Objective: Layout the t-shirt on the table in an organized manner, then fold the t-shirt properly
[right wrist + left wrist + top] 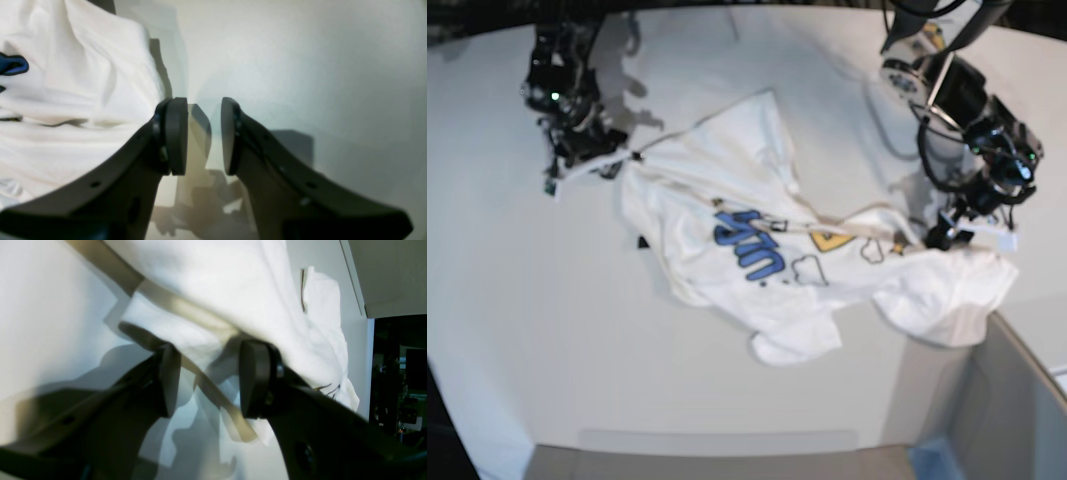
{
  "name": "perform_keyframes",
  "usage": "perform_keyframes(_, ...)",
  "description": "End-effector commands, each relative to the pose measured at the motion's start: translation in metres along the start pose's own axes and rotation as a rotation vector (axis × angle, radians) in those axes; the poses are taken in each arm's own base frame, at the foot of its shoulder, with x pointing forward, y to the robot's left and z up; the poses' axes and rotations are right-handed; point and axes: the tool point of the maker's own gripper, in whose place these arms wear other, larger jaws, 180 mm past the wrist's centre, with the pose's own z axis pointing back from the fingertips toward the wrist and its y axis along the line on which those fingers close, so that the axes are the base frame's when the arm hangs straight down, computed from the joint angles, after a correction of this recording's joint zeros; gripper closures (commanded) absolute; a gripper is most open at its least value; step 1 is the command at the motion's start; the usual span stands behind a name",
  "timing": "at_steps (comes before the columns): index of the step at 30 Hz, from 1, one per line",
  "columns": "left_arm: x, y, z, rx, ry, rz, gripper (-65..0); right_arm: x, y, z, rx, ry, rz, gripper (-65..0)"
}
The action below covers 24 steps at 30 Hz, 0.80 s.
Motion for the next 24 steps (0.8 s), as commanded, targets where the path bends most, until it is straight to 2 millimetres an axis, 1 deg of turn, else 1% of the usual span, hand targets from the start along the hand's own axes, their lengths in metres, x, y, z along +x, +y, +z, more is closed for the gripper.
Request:
perform_keyframes(1, 0.011, -0.004, 0.002, -0.001, -0.015, -0.019, -29.5, 0.008, 0.003, 0.003, 0.011, -0.025, 0.007, -17.9)
perform_keyframes(3, 0.014, -0.01, -0.001, -0.014, -0.022, -0.02, -28.7, 0.009, 0.003, 0.002, 0.012, -0.026, 0.007, -17.9)
perform_keyframes(5, 0.023, -0.018, -0.003, -0.029, -0.039, -0.026, -25.1, 0.009, 0.004, 0.002, 0.012, -0.028, 0.007, -17.9)
perform_keyframes(10, 0.032, -0.023, -0.004, -0.041, -0.076, -0.029, -11.2, 0.009, 0.004, 0.002, 0.012, -0.028, 0.007, -17.9)
perform_keyframes(13, 0.037, -0.035, -0.009, -0.052, -0.074, -0.073, -9.8, 0.009, 0.004, 0.002, 0.013, -0.028, 0.008, -17.9)
perform_keyframes(15, 0.04, -0.036, -0.006, -0.046, -0.074, -0.09, -9.5, 0.01, 0.004, 0.003, 0.014, -0.03, 0.008, -17.9)
perform_keyframes(17, 0.048, -0.037, 0.004, -0.028, -0.089, -0.122, -7.5, 0.01, 0.004, 0.003, 0.014, -0.03, 0.008, -17.9)
perform_keyframes(18, 0.055, -0.037, 0.013, -0.015, -0.109, -0.137, -6.7, 0.01, 0.004, 0.003, 0.014, -0.03, 0.008, -17.9)
perform_keyframes(21, 0.082, -0.038, 0.052, 0.049, -0.196, -0.197, -6.5, 0.01, 0.004, 0.003, 0.014, -0.029, 0.008, -17.9)
perform_keyframes(23, 0.091, -0.042, 0.069, 0.082, -0.22, -0.241, -6.5, 0.011, 0.004, 0.003, 0.014, -0.032, 0.008, -17.9)
perform_keyframes(24, 0.093, -0.044, 0.075, 0.093, -0.224, -0.257, -6.5, 0.011, 0.004, 0.003, 0.014, -0.032, 0.008, -17.9)
